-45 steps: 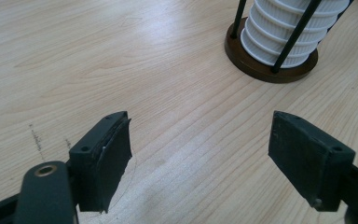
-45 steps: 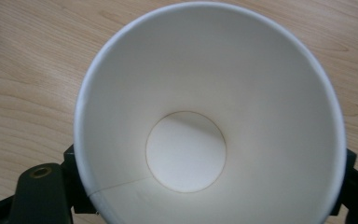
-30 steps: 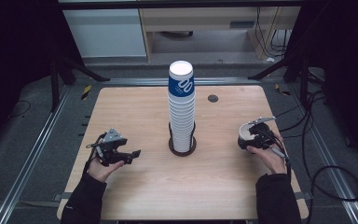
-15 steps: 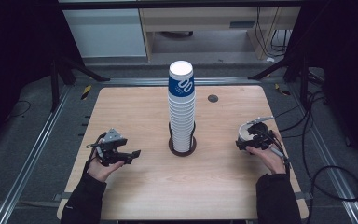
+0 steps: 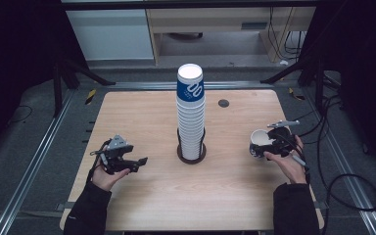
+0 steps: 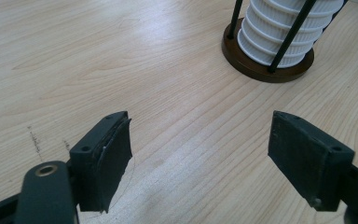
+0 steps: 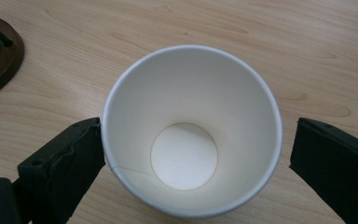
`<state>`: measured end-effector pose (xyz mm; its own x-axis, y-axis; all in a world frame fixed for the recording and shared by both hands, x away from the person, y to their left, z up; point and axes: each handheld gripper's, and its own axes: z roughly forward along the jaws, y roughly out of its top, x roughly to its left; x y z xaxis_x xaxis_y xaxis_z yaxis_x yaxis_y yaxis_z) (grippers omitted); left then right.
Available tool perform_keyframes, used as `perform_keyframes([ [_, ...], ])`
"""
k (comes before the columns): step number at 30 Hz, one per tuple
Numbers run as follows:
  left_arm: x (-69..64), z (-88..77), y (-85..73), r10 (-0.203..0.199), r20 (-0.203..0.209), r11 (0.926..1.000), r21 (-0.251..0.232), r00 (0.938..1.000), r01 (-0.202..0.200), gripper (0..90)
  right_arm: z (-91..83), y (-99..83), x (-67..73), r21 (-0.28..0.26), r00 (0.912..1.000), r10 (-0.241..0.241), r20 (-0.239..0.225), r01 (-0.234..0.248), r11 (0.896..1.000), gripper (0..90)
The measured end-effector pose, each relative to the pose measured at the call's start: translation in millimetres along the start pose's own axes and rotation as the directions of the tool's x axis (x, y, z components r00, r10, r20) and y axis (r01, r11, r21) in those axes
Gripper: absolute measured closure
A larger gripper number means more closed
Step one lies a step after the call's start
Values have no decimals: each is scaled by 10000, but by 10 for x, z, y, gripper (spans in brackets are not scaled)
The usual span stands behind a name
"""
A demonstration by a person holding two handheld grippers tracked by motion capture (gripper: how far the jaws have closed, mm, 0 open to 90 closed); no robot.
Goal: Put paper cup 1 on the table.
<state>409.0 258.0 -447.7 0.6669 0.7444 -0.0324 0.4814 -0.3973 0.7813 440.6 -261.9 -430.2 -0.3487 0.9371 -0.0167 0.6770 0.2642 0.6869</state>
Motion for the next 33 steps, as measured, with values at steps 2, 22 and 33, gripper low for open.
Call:
perform_keyframes([
  [2, -1, 0, 0, 2, -2, 10000, 4, 10000, -2, 206, -47, 18, 8, -176, 10000, -50, -1, 50, 9998, 32],
  [22, -21, 14, 8, 39, -2, 10000, 36, 10000, -39, 207, -625, 292, 373, -2916, 9903, -1061, -896, 757, 9535, 72],
  [33, -12, 10, 6, -13, -2, 10000, -23, 10000, 13, 205, -821, 550, 707, -4489, 9734, -1559, -1680, 652, 8912, 73],
])
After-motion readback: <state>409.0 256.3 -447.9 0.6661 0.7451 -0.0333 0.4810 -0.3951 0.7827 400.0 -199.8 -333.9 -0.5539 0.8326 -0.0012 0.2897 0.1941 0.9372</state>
